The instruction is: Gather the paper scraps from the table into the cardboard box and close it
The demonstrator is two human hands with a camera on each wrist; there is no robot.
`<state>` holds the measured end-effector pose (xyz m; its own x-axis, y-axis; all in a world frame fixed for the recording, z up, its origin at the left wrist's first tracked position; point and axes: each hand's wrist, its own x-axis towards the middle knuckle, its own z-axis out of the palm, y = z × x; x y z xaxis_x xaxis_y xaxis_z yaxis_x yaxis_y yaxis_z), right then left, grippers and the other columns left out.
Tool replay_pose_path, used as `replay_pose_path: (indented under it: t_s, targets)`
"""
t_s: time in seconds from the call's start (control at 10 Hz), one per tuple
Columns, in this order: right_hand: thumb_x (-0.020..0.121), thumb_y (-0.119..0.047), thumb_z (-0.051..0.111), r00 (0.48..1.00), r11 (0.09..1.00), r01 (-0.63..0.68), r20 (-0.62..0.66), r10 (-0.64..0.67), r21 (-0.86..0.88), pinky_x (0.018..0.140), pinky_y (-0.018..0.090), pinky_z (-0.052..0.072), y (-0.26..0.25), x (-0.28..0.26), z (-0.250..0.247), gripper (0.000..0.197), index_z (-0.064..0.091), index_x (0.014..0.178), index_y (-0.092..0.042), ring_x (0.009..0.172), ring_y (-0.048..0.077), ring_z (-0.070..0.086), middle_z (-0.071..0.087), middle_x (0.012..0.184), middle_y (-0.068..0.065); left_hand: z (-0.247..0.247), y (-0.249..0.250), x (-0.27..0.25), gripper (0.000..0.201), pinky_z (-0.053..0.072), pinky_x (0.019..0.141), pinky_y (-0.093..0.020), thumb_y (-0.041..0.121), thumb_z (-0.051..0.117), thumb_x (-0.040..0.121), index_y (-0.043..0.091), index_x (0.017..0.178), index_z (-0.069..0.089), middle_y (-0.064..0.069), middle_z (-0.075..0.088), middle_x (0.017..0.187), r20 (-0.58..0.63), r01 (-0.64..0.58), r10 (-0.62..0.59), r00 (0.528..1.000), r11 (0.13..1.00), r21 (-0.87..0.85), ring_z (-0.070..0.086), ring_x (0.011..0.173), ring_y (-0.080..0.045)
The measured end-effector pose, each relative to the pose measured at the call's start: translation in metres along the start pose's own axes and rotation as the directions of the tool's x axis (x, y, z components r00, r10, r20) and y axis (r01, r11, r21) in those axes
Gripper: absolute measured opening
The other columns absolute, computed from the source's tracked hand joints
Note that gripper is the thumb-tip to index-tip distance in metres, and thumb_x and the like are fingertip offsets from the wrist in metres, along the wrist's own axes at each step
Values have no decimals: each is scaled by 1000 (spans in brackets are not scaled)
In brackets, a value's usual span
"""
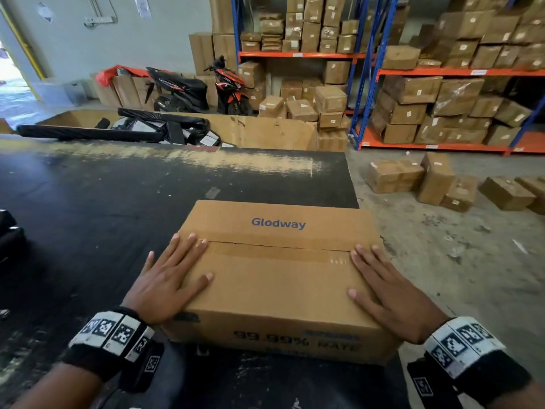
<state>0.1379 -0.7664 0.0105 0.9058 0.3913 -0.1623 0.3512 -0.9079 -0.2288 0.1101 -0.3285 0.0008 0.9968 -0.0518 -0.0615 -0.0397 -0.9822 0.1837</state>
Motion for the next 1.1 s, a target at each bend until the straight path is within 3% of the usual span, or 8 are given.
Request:
replay_pose_path:
  t_s: [0.2,0.3,0.5,0.6,0.7,0.9,1.0,1.1]
  targets:
    - [76,-90,4,997,999,-43,-63,44,15,125,39,17,-10,-6,11,98,-9,157,-38,145,-3,-29,-24,160,-27,-8,1,-11,82,31,120,-38,83,17,86,49,157,-5,25,-19,164,36,-22,23,999,1000,-22,-22,150,2]
    - [77,-90,8,995,999,-50,-89,51,9,123,36,20,-16,-12,13,96,-8,157,-39,145,-5,-28,-23,160,-27,-5,-1,-20,87,39,114,-34,88,8,79,51,157,-4,27,-19,162,1,-48,48,999,999,-7,-21,149,5]
    - [74,-94,13,993,998,-63,-102,64,13,122,33,19,-20,-15,7,99,-4,156,-43,145,-7,-24,-19,160,-29,-5,-5,-13,96,26,121,-47,93,17,77,43,159,14,9,6,168,-39,-58,58,998,998,-19,7,156,-15]
    - [75,-94,17,993,998,-61,-103,61,3,123,36,23,-20,-15,7,98,-1,156,-43,147,-7,-22,-17,161,-30,-8,-10,-7,99,12,127,-48,96,20,74,45,159,8,8,-10,170,-11,-78,78,997,997,-23,-10,157,-16]
    - [75,-94,19,993,999,-52,-106,51,-9,121,36,27,-19,-13,7,97,0,156,-44,146,-7,-21,-16,160,-31,-5,-10,-8,100,27,124,-47,96,15,73,47,159,-5,17,-17,168,22,-71,72,997,997,-18,-21,153,-6]
    - [74,-94,18,992,999,-48,-117,49,10,120,34,30,-18,-11,4,97,4,156,-44,146,-9,-21,-13,160,-33,-2,-9,-16,95,40,114,-51,95,19,76,51,157,-6,22,-16,167,12,-35,35,999,999,-32,-22,152,-3]
    - [73,-93,17,988,996,-53,-144,62,66,121,38,28,-20,-10,6,95,6,155,-47,145,-11,-20,-12,160,-34,-4,-5,-14,87,34,117,-49,88,34,83,51,158,8,24,-7,168,-40,-45,41,998,993,-108,-15,153,0]
    - [82,-85,25,967,980,-33,-242,81,196,123,45,21,-20,-23,5,82,10,154,-50,149,-7,-12,-6,162,-31,-8,-14,-19,75,26,120,-45,79,38,89,45,155,29,22,15,166,-225,-75,-1,974,940,-332,3,155,-2]
